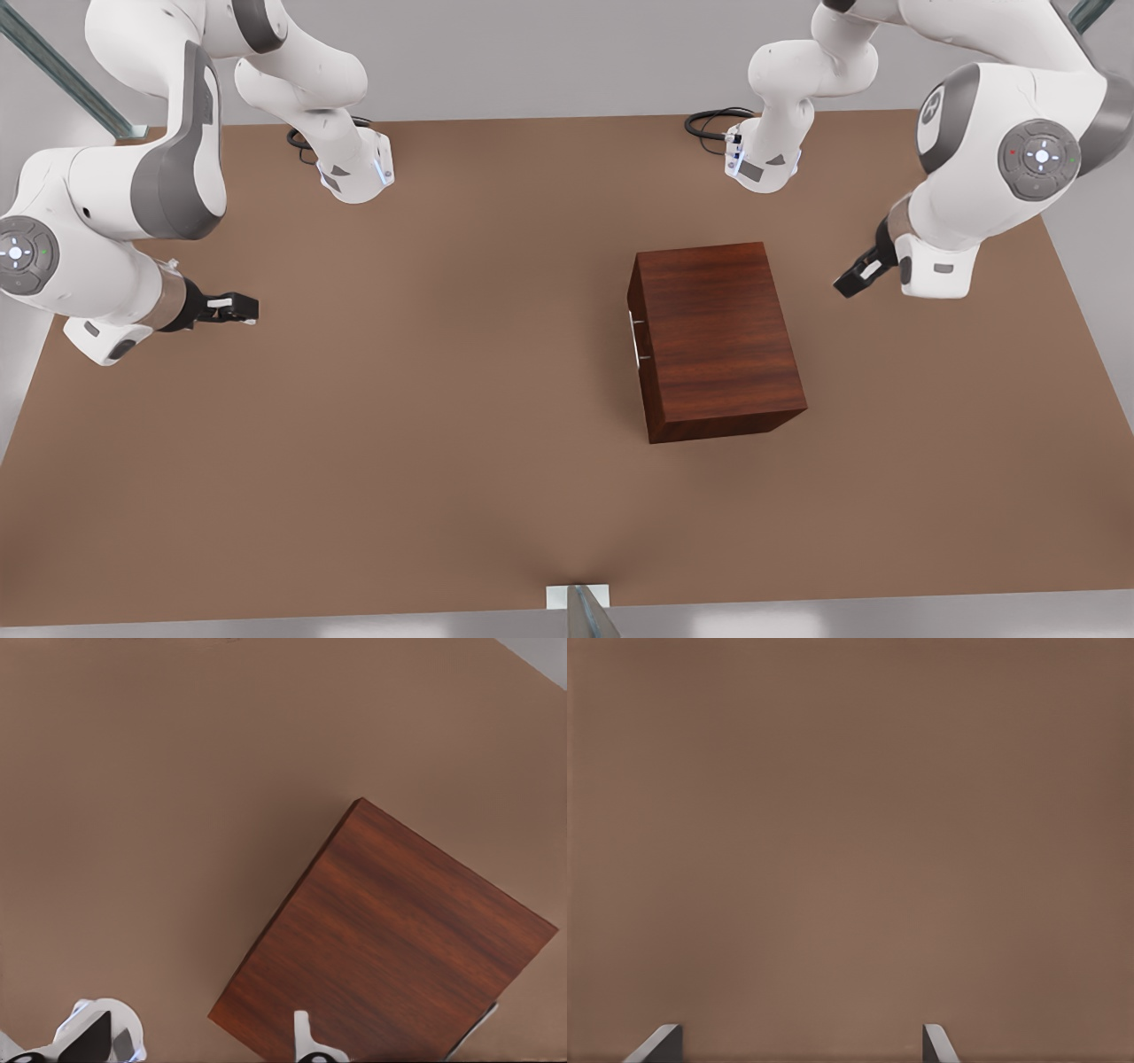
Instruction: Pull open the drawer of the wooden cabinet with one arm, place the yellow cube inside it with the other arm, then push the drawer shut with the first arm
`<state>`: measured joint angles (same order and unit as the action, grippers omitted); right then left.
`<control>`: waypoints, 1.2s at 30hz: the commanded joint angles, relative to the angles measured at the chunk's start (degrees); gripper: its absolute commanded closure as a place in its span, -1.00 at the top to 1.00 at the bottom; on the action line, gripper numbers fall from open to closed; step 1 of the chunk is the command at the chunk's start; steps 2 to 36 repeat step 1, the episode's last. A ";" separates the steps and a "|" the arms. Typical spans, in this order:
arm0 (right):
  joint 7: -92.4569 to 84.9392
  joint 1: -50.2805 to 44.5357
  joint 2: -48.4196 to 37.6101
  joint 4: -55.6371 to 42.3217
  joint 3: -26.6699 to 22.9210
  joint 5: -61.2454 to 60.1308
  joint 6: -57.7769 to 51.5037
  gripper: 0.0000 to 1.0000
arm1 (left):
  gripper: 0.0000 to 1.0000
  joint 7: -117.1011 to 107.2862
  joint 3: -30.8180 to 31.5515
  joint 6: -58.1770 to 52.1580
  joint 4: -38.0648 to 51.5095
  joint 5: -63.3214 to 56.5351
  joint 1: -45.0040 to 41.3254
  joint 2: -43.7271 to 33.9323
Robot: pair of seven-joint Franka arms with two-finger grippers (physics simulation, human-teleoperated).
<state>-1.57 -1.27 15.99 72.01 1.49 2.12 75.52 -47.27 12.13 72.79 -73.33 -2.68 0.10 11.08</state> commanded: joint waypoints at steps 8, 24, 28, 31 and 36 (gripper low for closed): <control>0.17 0.04 -0.08 -0.03 0.00 -0.19 -0.03 1.00 | 1.00 51.13 0.00 1.92 -0.23 0.21 0.42 0.17; 0.17 0.04 -0.08 -0.03 0.00 -0.19 -0.03 1.00 | 1.00 51.13 0.00 1.92 -0.23 0.21 0.42 0.17; 0.17 0.04 -0.08 -0.03 0.00 -0.19 -0.03 1.00 | 1.00 51.13 0.00 1.92 -0.23 0.21 0.42 0.17; 0.17 0.04 -0.08 -0.03 0.00 -0.19 -0.03 1.00 | 1.00 51.13 0.00 1.92 -0.23 0.21 0.42 0.17; 0.17 0.04 -0.08 -0.03 0.00 -0.19 -0.03 1.00 | 1.00 51.13 0.00 1.92 -0.23 0.21 0.42 0.17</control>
